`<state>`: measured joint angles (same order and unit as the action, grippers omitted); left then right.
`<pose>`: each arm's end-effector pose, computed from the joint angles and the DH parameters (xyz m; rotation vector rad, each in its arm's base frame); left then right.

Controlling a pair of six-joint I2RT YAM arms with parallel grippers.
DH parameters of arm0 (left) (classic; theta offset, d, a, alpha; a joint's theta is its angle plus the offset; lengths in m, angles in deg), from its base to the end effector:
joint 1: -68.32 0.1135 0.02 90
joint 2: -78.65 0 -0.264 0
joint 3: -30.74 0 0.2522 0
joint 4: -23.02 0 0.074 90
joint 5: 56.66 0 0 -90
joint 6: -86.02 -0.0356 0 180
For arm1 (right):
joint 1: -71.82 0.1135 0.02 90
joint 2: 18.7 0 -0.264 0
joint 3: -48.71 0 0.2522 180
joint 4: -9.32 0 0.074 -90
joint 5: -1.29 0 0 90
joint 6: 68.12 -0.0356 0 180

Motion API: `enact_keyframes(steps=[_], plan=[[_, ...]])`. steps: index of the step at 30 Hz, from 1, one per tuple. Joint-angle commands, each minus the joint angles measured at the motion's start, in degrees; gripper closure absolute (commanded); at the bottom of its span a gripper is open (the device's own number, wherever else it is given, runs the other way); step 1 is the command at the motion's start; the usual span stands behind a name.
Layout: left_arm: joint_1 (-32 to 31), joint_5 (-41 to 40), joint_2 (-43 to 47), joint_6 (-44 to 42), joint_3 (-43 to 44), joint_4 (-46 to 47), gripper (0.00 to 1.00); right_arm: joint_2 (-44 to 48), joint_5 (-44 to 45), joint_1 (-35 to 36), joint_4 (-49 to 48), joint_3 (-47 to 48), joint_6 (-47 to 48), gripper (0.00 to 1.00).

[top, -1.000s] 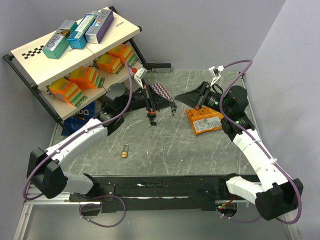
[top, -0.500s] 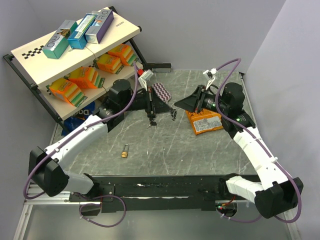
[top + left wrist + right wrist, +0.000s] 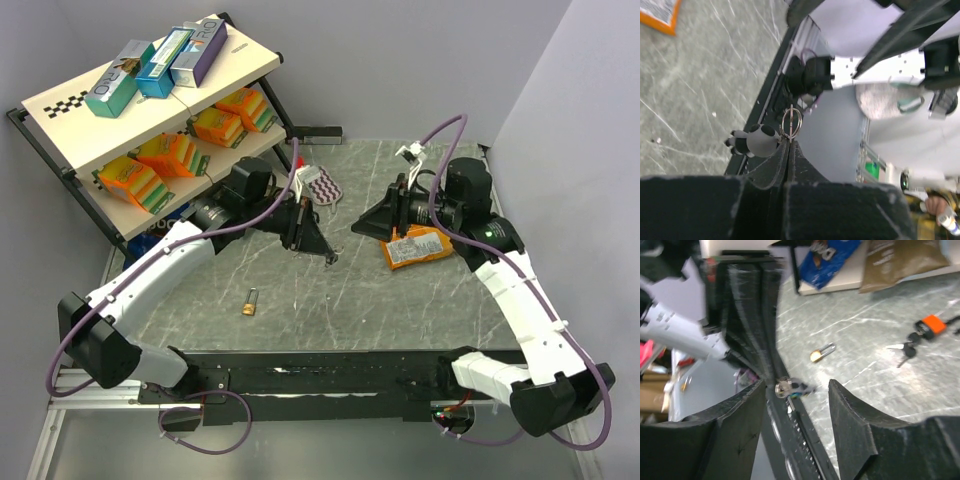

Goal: Unlock with the key

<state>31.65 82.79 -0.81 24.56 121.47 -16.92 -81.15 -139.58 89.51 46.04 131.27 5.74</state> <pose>0.2279 -0.2034 0.3757 0.7511 2.1404 -1.5480 0.2080 0.0953 0.4067 -0.6690 1.8094 1.2216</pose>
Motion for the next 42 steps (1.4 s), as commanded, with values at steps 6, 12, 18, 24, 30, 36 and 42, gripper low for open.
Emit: enact_keyframes(steps=[6,12,18,24,30,36,42], plan=[[0.19,6.36,0.54,-6.65,3.36,-5.82,0.99,-3.90,-7.49,5.50,10.08,5.56,7.87,0.43],[0.19,7.41,0.80,-6.30,3.36,-5.38,0.99,-6.01,-8.19,7.61,12.64,6.53,10.25,0.44],[0.19,7.76,1.24,-6.03,2.93,-5.20,0.99,-6.19,-9.15,8.23,10.18,5.65,8.76,0.53],[0.19,8.12,1.15,-5.51,3.19,-3.98,0.99,-6.89,-9.95,8.23,10.35,5.82,8.32,0.61],[0.19,9.17,0.98,-4.80,2.75,-2.57,0.99,-7.42,-11.44,8.32,9.56,5.82,7.97,0.66],[0.19,9.26,1.41,-3.75,2.05,-0.46,0.99,-8.82,-13.20,8.32,8.07,6.26,6.21,0.86],[0.45,7.24,1.33,-0.33,1.08,4.54,0.82,-8.21,-10.84,8.15,7.54,6.09,4.99,1.00]])
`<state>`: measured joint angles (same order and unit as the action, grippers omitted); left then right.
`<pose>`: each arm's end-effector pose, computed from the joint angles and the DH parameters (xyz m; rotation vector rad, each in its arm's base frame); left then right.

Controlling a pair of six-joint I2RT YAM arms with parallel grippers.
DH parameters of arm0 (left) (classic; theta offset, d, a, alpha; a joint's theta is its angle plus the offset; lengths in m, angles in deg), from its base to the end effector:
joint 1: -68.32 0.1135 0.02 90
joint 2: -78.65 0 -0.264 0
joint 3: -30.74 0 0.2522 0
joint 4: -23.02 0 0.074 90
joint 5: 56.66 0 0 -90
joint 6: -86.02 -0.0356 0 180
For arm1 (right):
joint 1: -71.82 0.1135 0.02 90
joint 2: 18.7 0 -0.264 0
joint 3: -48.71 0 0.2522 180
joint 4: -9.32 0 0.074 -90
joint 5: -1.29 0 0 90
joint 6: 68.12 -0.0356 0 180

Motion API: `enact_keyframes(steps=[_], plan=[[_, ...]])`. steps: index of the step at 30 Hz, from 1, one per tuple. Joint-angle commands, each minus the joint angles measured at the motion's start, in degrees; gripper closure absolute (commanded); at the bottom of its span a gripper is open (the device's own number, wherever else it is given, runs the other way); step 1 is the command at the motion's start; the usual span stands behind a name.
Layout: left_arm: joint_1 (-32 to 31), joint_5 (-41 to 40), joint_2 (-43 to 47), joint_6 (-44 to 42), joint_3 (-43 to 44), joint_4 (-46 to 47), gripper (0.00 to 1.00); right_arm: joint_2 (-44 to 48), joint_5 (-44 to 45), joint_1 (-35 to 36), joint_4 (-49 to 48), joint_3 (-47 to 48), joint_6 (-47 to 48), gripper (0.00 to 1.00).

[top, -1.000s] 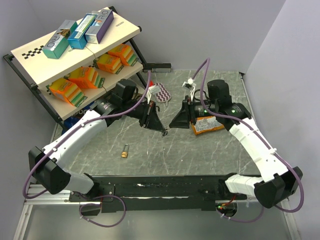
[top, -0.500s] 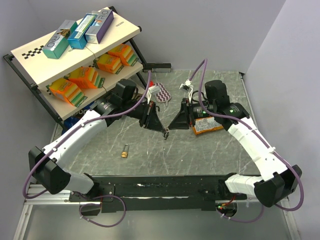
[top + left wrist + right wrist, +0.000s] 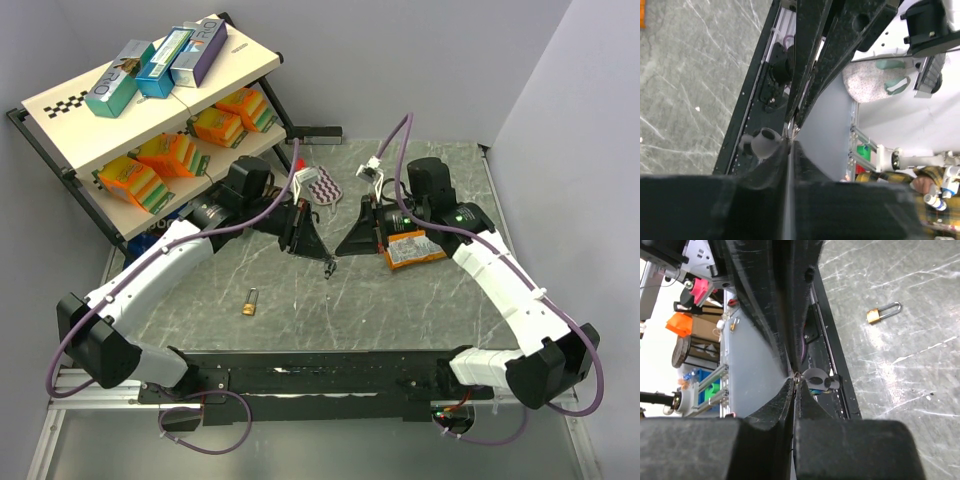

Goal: Unlock with the key

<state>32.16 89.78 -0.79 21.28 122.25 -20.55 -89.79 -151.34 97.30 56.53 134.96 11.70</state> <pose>0.2232 -0.1999 0.3768 0.8660 2.1244 -1.6421 0.2161 0.1380 0.3813 -0.9480 1.9208 1.5198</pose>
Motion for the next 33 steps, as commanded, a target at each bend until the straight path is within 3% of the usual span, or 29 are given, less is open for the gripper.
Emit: enact_keyframes(steps=[1,2,4,11,12,16,21,26,33], plan=[[0.04,-1.41,1.48,3.39,0.38,8.70,0.70,0.77,1.89,0.28,-3.39,2.22,-1.68,1.00],[0.47,-2.82,1.83,4.35,0.29,9.23,0.44,1.30,2.86,0.10,-4.18,1.35,-2.47,1.00],[1.35,-6.67,3.06,6.11,-0.50,12.12,0.31,3.23,4.44,-0.77,-9.35,-1.10,-6.33,1.00],[2.85,-19.95,10.61,19.46,-9.71,33.19,0.23,10.08,10.50,-2.45,-30.00,-9.55,-22.84,1.00],[2.85,-20.84,12.10,23.22,-12.69,38.97,0.23,10.44,10.86,-2.45,-34.81,-10.52,-24.35,1.00],[2.85,-24.71,14.40,27.99,-17.02,45.78,0.25,11.94,14.02,-2.54,-40.73,-13.25,-28.85,1.00],[2.76,-23.15,12.91,29.67,-16.76,48.43,0.32,11.76,13.41,-2.62,-44.25,-14.04,-31.57,1.00],[2.32,-22.08,12.29,31.26,-17.29,50.45,0.48,11.50,13.50,-2.97,-46.81,-15.01,-34.03,1.00],[0.92,-20.94,10.62,31.44,-16.41,49.93,0.58,11.68,15.08,-3.24,-48.39,-15.71,-35.53,1.00]])
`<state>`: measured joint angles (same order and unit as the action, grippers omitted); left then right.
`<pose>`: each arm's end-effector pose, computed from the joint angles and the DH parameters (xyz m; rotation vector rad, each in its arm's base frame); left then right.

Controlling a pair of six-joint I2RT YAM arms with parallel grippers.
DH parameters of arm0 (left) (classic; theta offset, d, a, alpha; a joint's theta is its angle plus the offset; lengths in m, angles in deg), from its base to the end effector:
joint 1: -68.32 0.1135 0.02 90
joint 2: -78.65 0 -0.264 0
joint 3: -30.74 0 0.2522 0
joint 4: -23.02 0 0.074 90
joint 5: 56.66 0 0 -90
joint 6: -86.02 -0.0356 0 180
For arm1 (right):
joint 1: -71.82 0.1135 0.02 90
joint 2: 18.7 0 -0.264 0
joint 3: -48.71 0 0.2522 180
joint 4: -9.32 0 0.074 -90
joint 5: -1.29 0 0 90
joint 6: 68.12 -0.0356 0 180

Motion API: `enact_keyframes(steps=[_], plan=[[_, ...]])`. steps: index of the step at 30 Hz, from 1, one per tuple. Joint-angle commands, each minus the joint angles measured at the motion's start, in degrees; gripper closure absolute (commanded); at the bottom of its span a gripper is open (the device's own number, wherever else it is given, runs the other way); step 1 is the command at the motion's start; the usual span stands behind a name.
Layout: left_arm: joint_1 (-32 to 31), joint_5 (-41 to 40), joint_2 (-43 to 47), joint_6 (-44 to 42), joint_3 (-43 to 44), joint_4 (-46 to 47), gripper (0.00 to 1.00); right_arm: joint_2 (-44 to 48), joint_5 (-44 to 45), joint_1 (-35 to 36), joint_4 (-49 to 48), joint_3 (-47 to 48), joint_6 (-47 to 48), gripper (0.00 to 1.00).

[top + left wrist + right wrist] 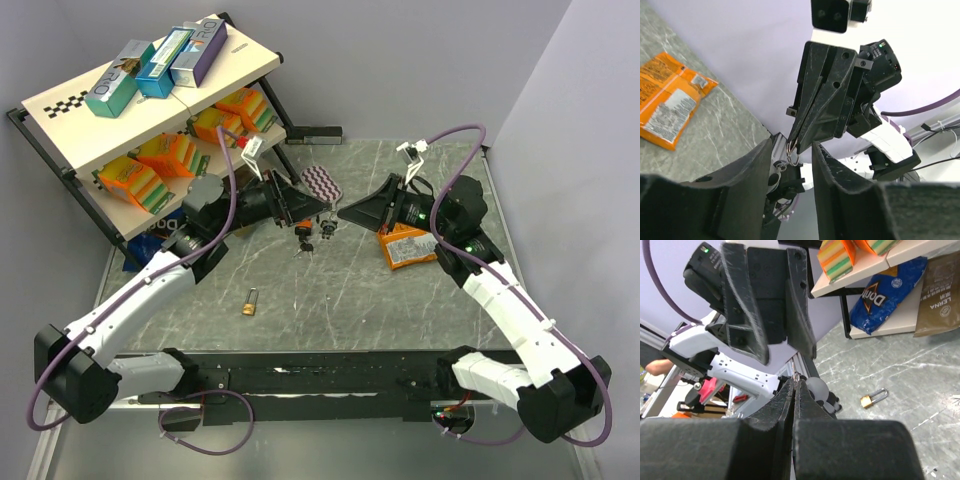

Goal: Unlock with the key

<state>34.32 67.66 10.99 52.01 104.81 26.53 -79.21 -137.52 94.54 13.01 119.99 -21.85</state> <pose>0.2144 -0.1688 0.4037 0.2665 1.6484 -1.6611 0.2060 0.1153 0.4024 -0.4874 1.6267 1.5102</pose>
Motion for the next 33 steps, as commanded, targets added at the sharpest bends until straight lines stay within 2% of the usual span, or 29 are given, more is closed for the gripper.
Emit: enact_keyframes(steps=[1,2,7,10,13,18,21,31,33], plan=[[-1.42,1.36,-1.42,0.35,1.38,2.41,0.59,1.18,1.44,-0.48,-4.88,-0.74,-2.07,1.00],[-1.60,1.27,-1.77,0.09,2.17,2.06,0.59,1.10,1.53,-0.48,-4.88,-0.74,-2.15,1.00],[-1.86,1.18,-2.13,-0.09,2.26,1.88,0.75,1.18,1.79,-0.57,-4.79,-1.00,-2.24,1.00],[-1.86,0.74,-1.86,-0.26,2.09,1.53,0.75,1.10,1.97,-0.66,-4.61,-1.00,-2.24,1.00],[-1.86,-0.05,-1.51,-0.53,2.09,1.01,0.69,0.75,1.71,-0.66,-4.87,-1.09,-2.59,1.00],[-1.86,-1.98,-0.55,-0.53,1.39,0.74,0.65,0.31,1.27,-0.84,-4.79,-0.91,-2.59,1.00],[-1.86,-2.51,-0.37,-0.53,1.12,0.74,0.70,0.13,1.27,-0.84,-4.61,-0.83,-2.42,1.00],[-1.86,-3.65,0.25,-0.53,0.68,0.91,0.76,-0.49,0.83,-0.92,-4.17,-0.65,-2.42,1.00],[-1.86,-3.48,0.07,-0.61,0.77,0.92,0.81,-0.57,0.83,-0.84,-4.09,-0.48,-2.24,1.00]])
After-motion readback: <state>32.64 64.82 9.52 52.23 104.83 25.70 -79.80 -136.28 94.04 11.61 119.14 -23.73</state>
